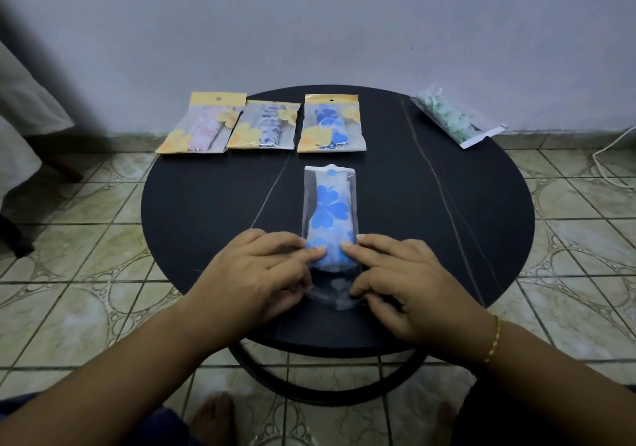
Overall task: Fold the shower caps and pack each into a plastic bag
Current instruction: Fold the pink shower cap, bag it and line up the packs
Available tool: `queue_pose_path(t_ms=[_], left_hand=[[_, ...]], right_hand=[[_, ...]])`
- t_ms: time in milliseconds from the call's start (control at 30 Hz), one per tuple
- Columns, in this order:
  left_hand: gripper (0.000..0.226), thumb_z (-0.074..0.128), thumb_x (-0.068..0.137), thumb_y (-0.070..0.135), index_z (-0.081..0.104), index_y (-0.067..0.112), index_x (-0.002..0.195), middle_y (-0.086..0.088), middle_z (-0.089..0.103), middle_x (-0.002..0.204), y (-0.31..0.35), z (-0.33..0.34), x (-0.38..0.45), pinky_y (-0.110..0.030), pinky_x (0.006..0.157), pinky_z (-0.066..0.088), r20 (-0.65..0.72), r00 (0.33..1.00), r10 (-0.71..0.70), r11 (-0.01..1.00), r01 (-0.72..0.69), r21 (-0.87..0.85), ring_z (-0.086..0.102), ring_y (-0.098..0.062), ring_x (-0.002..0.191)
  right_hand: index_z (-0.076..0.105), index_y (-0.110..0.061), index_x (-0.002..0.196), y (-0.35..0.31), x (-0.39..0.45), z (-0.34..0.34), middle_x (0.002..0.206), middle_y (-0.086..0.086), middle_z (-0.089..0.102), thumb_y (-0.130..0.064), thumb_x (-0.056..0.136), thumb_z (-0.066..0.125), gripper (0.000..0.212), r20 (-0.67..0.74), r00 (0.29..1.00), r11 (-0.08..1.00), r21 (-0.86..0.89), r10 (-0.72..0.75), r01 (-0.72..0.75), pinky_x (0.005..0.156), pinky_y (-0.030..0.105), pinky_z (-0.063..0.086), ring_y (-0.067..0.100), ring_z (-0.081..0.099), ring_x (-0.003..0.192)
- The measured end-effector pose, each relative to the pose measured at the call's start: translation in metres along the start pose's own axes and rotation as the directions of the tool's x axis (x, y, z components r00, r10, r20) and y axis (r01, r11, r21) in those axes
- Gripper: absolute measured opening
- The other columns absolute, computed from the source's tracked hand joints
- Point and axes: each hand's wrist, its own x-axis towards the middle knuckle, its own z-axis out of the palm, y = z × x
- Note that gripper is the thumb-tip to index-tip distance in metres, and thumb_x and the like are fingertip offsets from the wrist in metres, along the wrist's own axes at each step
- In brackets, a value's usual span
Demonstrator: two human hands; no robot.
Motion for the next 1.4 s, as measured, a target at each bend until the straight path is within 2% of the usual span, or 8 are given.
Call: queue_pose_path(t_ms=[333, 467, 600, 800, 1033, 1167, 1300, 1400], left_hand=[[0.018, 0.051, 0.089, 0.038, 0.055, 0.023, 0.081, 0.009, 0.071, 0.100, -0.005, 0.008, -0.005, -0.021, 0.102, 0.038, 0.167, 0.969, -0.183, 0.927, 0.227, -0.298, 0.052, 0.005, 0.117], [0.013, 0.053, 0.083, 0.046, 0.049, 0.036, 0.090, 0.021, 0.066, 0.110, -0.004, 0.003, -0.006, -0.006, 0.100, 0.032, 0.255, 0.915, -0.314, 0.803, 0.399, -0.442, 0.046, 0.013, 0.119], [0.036, 0.058, 0.074, 0.056, 0.050, 0.035, 0.103, 0.041, 0.056, 0.111, -0.002, 0.002, -0.006, -0.005, 0.095, 0.035, 0.338, 0.849, -0.407, 0.651, 0.529, -0.544, 0.049, 0.016, 0.114], [0.033, 0.065, 0.076, 0.040, 0.049, 0.036, 0.104, 0.039, 0.063, 0.089, -0.002, 0.001, 0.001, -0.001, 0.092, 0.033, 0.330, 0.802, -0.499, 0.584, 0.592, -0.555, 0.050, 0.020, 0.108], [0.046, 0.075, 0.078, 0.019, 0.045, 0.039, 0.107, 0.036, 0.065, 0.091, -0.001, 0.005, -0.001, -0.001, 0.093, 0.032, 0.273, 0.794, -0.543, 0.591, 0.592, -0.548, 0.052, 0.020, 0.104], [0.049, 0.074, 0.078, 0.017, 0.044, 0.041, 0.109, 0.039, 0.064, 0.090, 0.000, 0.006, -0.001, 0.001, 0.090, 0.032, 0.264, 0.795, -0.545, 0.602, 0.591, -0.536, 0.052, 0.021, 0.103], [0.058, 0.075, 0.078, 0.018, 0.043, 0.052, 0.112, 0.032, 0.059, 0.114, 0.001, 0.006, -0.002, -0.005, 0.089, 0.040, 0.185, 0.836, -0.516, 0.666, 0.528, -0.527, 0.057, 0.014, 0.101], [0.034, 0.067, 0.081, 0.033, 0.055, 0.043, 0.111, 0.022, 0.049, 0.123, -0.002, 0.009, -0.004, -0.012, 0.090, 0.045, 0.116, 0.889, -0.443, 0.758, 0.441, -0.481, 0.057, 0.007, 0.106]], right_hand=[[0.048, -0.036, 0.089, 0.005, 0.005, 0.003, 0.131, -0.018, 0.055, -0.047, 0.080, 0.044, 0.015, 0.183, 0.965, 0.973, 0.099, 0.188, -0.208, 0.093, 0.020, 0.019, -0.002, 0.037, 0.122], [0.050, -0.037, 0.092, 0.006, 0.007, 0.004, 0.117, -0.023, 0.061, -0.061, 0.076, 0.046, 0.029, 0.136, 0.960, 0.952, 0.158, 0.243, -0.263, 0.098, 0.013, 0.016, -0.012, 0.039, 0.116], [0.037, -0.041, 0.090, 0.002, 0.011, 0.002, 0.106, -0.040, 0.050, -0.067, 0.071, 0.050, 0.034, 0.138, 0.944, 0.932, 0.169, 0.299, -0.320, 0.096, 0.004, 0.010, -0.029, 0.027, 0.109], [0.042, -0.038, 0.092, 0.001, 0.018, 0.006, 0.082, -0.044, 0.057, -0.052, 0.078, 0.059, 0.026, 0.142, 0.901, 0.823, 0.367, 0.410, -0.433, 0.105, 0.036, 0.033, -0.010, 0.052, 0.111], [0.039, -0.040, 0.088, -0.004, 0.020, 0.004, 0.069, -0.052, 0.049, -0.029, 0.083, 0.067, 0.031, 0.133, 0.885, 0.818, 0.343, 0.445, -0.463, 0.104, 0.032, 0.032, -0.017, 0.048, 0.105], [0.038, -0.040, 0.086, -0.008, 0.022, 0.002, 0.080, -0.047, 0.049, -0.025, 0.083, 0.068, 0.034, 0.108, 0.882, 0.819, 0.334, 0.459, -0.467, 0.101, 0.026, 0.032, -0.025, 0.044, 0.098], [0.041, -0.043, 0.089, -0.009, 0.023, 0.005, 0.084, -0.036, 0.059, -0.023, 0.083, 0.067, 0.033, 0.076, 0.894, 0.842, 0.309, 0.441, -0.442, 0.100, 0.030, 0.035, -0.006, 0.055, 0.102], [0.045, -0.041, 0.100, -0.009, 0.022, 0.010, 0.090, -0.017, 0.065, -0.028, 0.083, 0.056, 0.023, 0.021, 0.924, 0.901, 0.215, 0.382, -0.377, 0.090, 0.033, 0.040, 0.002, 0.052, 0.088]])
